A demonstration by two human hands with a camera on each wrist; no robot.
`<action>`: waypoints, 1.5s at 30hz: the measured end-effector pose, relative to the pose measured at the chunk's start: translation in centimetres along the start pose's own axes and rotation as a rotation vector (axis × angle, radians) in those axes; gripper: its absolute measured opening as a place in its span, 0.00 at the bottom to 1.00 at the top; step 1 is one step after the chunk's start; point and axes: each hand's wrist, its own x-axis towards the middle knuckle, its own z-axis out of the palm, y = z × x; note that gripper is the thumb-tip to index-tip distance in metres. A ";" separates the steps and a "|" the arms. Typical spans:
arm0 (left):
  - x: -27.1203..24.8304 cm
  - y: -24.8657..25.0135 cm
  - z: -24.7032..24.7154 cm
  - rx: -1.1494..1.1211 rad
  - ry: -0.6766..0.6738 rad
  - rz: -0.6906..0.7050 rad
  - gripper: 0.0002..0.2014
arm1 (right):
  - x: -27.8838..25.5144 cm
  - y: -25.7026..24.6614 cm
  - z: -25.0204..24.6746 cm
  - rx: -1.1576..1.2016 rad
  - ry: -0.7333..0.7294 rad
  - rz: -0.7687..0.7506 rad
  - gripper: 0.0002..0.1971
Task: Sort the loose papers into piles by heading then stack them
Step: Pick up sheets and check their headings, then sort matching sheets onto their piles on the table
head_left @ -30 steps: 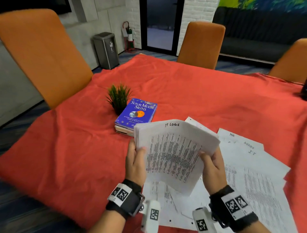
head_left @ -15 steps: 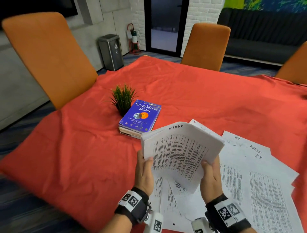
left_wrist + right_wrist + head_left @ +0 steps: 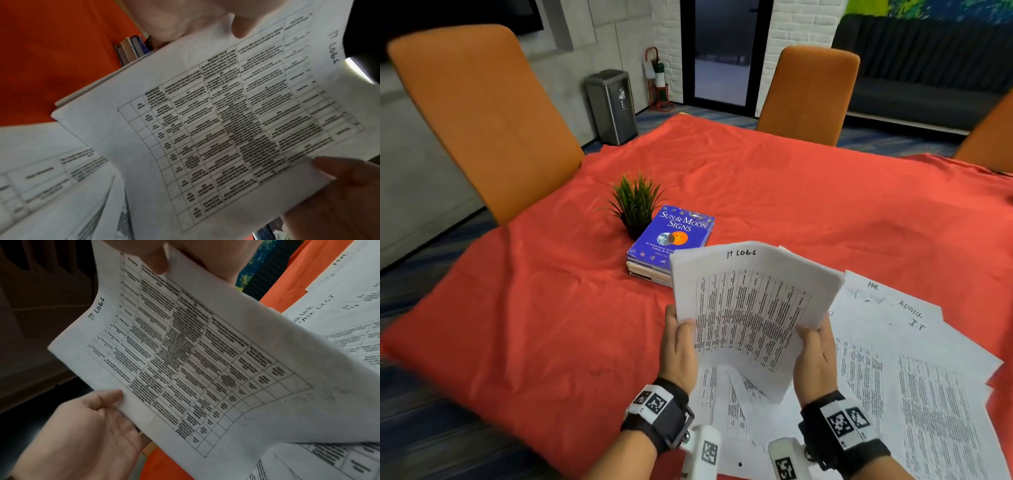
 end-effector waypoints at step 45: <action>-0.6 -8.5 1.6 0.598 -0.407 -0.722 0.11 | 1.5 9.0 -12.0 -0.467 -0.242 0.710 0.09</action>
